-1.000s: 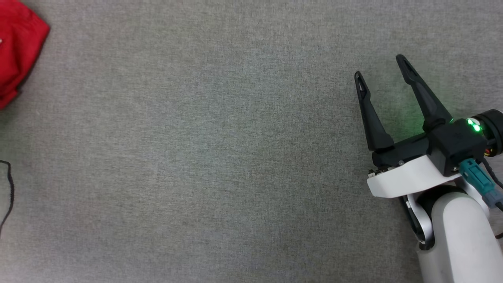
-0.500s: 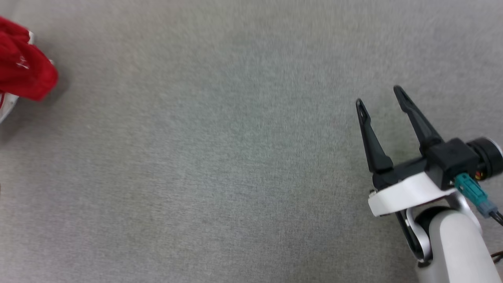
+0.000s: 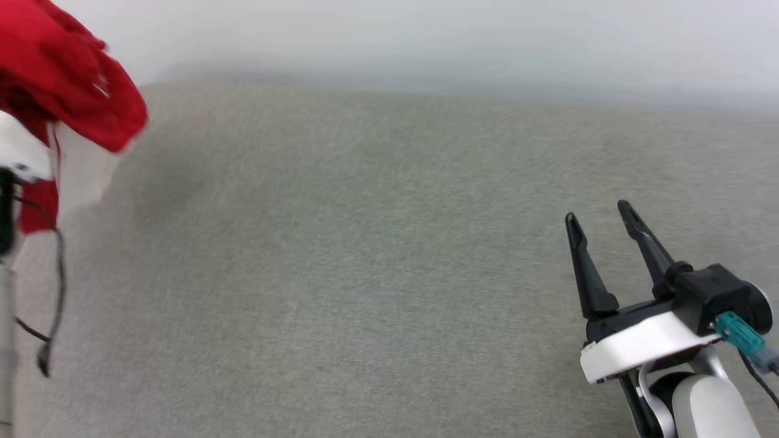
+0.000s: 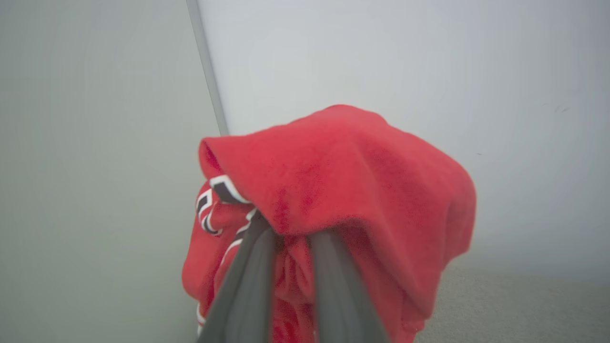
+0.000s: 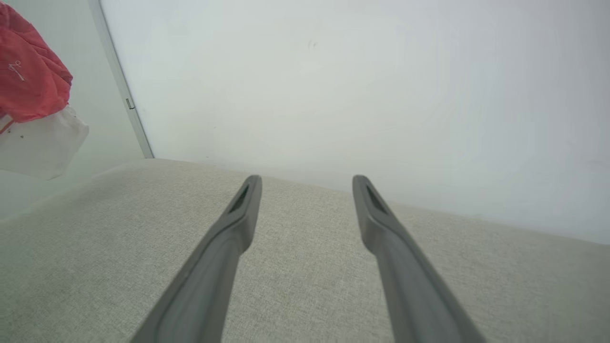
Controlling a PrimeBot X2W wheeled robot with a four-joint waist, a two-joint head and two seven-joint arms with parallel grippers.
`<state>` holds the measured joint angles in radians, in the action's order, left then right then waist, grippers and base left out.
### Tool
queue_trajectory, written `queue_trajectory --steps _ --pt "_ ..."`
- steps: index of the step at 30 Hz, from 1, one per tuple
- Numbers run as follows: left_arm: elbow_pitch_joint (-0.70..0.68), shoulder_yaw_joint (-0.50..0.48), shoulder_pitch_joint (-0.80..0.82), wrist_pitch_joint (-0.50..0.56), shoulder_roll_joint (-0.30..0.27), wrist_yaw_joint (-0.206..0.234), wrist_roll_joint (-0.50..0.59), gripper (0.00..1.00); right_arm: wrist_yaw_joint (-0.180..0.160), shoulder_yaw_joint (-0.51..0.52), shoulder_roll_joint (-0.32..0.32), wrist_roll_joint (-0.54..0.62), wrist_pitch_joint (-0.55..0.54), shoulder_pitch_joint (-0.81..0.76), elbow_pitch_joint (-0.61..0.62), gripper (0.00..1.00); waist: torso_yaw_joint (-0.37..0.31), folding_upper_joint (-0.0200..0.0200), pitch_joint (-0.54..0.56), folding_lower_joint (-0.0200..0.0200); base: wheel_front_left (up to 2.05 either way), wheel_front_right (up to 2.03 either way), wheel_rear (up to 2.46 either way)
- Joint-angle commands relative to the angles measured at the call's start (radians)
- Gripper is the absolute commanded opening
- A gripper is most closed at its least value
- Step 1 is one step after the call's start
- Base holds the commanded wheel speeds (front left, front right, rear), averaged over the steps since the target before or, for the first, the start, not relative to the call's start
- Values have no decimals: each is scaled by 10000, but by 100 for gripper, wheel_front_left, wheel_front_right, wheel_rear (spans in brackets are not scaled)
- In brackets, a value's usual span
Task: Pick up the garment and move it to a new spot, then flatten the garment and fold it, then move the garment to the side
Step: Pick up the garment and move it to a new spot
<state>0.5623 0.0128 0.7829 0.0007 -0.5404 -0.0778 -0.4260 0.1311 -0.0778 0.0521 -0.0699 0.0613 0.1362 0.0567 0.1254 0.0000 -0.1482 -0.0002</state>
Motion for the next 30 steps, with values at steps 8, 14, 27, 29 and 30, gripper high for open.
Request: queue_trajectory --steps 8,14,27,29,30 --pt "-1197 1206 -1310 -67 1640 33 125 0 -7 -63 -22 -206 -119 -412 -79 100 -1677 0 679 2 0 0 0" --pt "-2039 2520 -1860 99 2839 -166 291 0 -7 39 -21 -106 -199 -428 -1 100 -2359 0 468 2 0 0 0" --pt "-2564 5780 -4566 291 4006 -497 192 0 -7 526 -22 243 -226 -420 136 100 -2305 0 -395 2 0 0 0" --pt "-2519 6155 -4866 310 4013 -502 115 53 -7 563 -19 252 -222 -338 159 100 -2177 0 -403 2 0 0 0" --pt "-2522 6315 -4926 221 3967 -506 200 94 -7 588 -20 253 -232 -316 145 100 -2108 0 -374 2 0 0 0"
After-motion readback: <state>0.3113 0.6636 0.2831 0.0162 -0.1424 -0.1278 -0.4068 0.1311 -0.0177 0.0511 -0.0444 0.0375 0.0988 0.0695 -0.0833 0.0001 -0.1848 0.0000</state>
